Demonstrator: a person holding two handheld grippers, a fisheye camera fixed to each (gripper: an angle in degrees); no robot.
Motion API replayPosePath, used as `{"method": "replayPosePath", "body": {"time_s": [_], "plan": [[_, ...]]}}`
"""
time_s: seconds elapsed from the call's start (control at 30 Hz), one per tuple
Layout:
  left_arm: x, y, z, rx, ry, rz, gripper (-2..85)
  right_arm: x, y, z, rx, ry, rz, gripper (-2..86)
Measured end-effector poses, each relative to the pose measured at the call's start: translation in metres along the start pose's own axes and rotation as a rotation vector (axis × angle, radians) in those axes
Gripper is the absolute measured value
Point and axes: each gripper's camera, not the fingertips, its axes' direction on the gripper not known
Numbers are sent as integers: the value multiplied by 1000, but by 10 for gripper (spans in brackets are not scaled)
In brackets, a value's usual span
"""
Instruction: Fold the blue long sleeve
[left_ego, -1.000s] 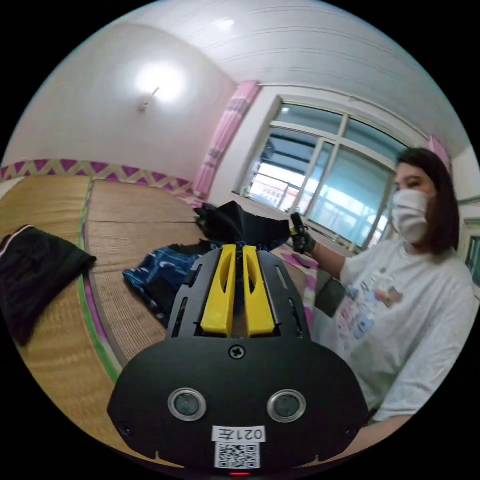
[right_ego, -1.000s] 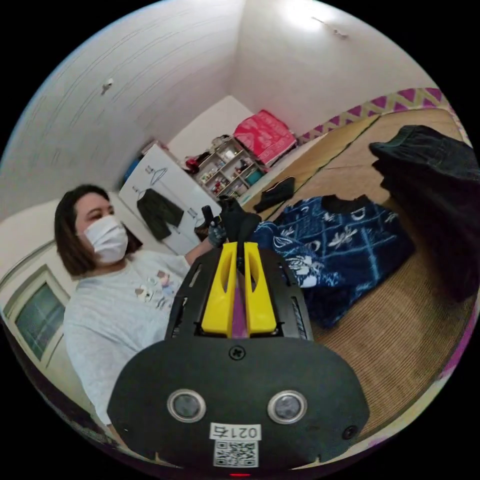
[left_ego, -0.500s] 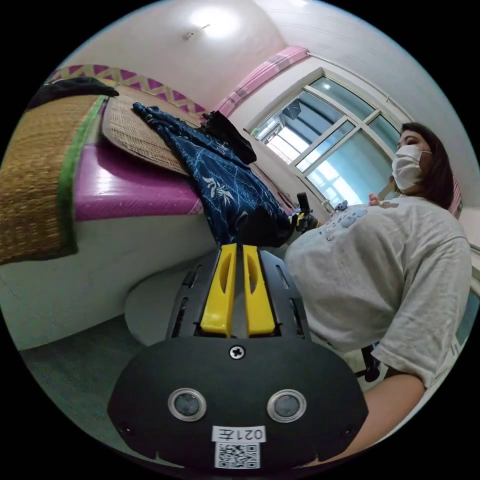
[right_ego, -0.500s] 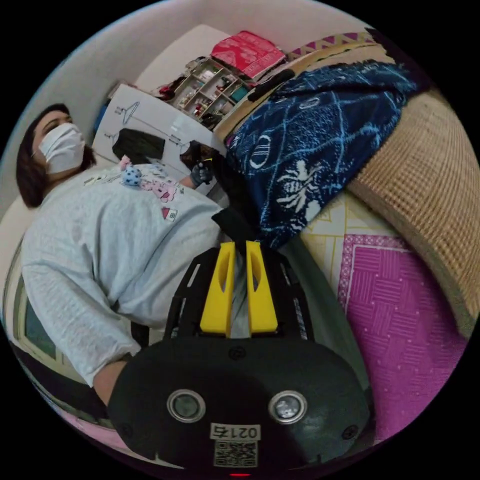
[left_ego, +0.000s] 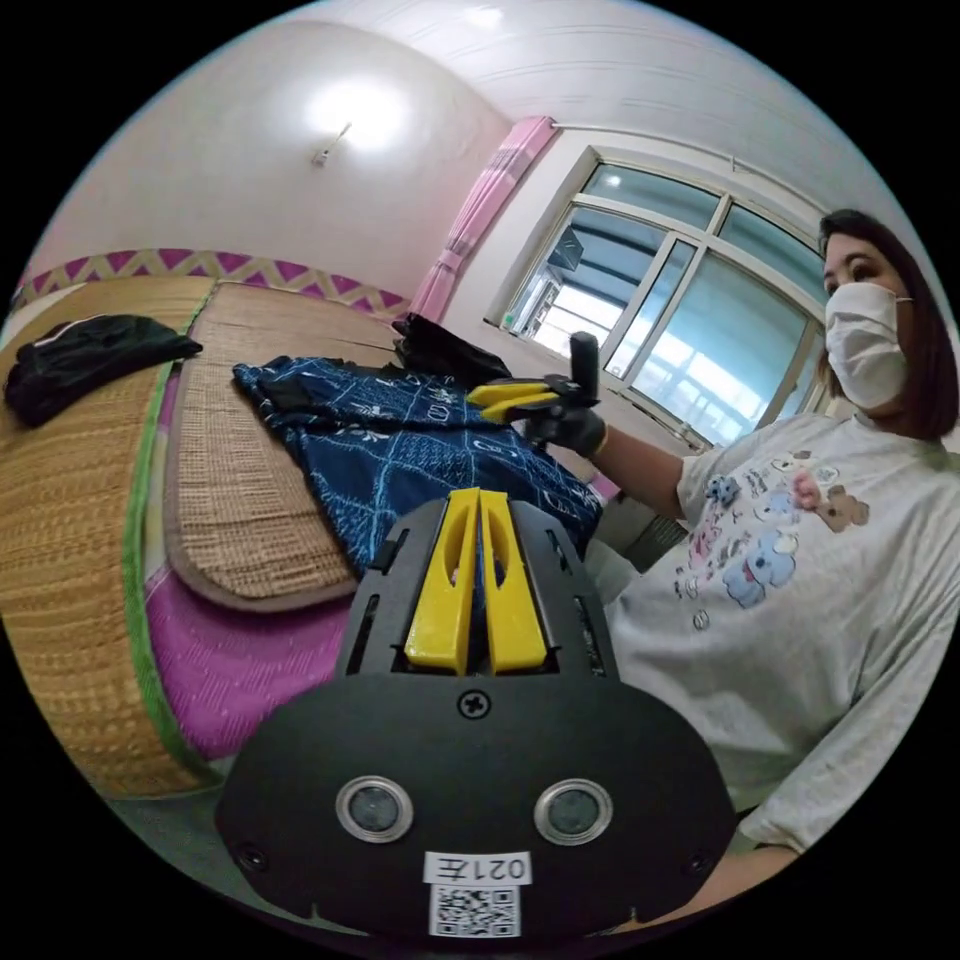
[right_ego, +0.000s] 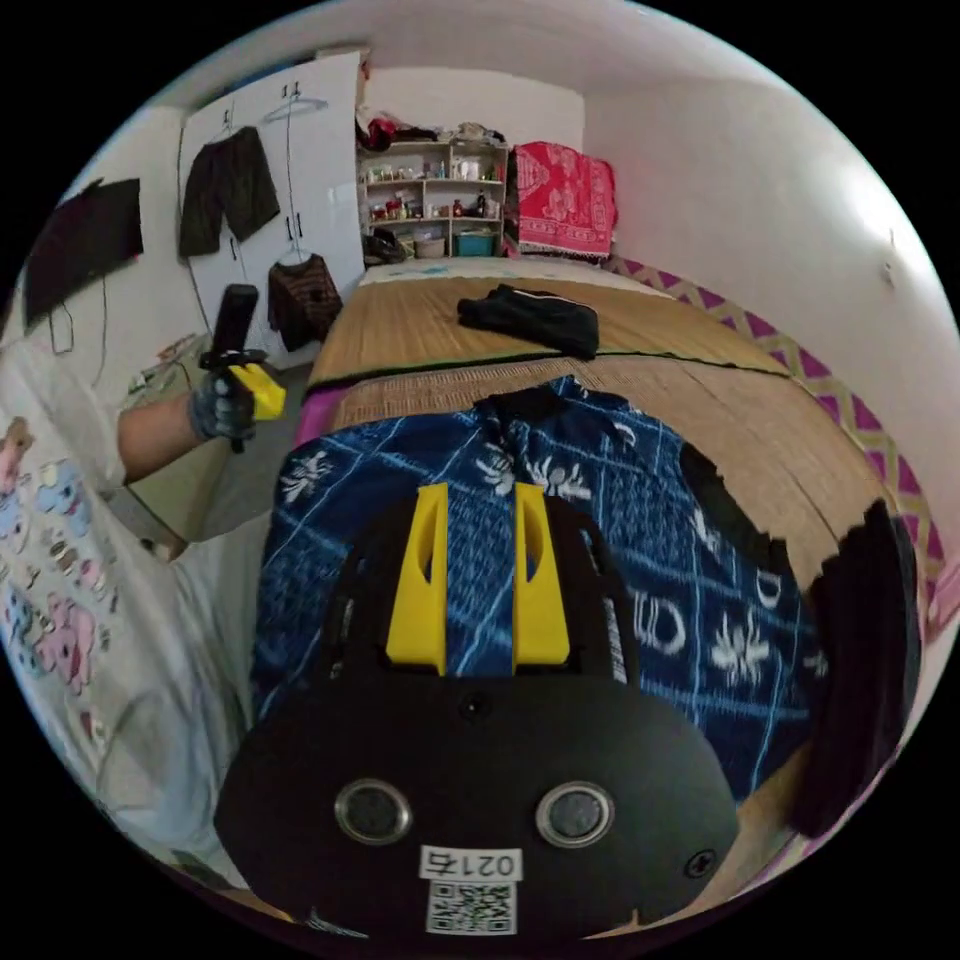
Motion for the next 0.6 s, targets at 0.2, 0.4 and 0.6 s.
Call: {"method": "replayPosePath", "body": {"time_s": [0.2, 0.4, 0.6], "plan": [[7, 15, 27, 14, -54, -37, -10, 9, -89, 95, -103, 66, -22, 102], [17, 36, 42, 2, -93, -59, -9, 24, -110, 129, -211, -4, 45, 68], [26, 45, 53, 28, -116, -74, -9, 83, -90, 58, 4, -166, 321, 25]]}}
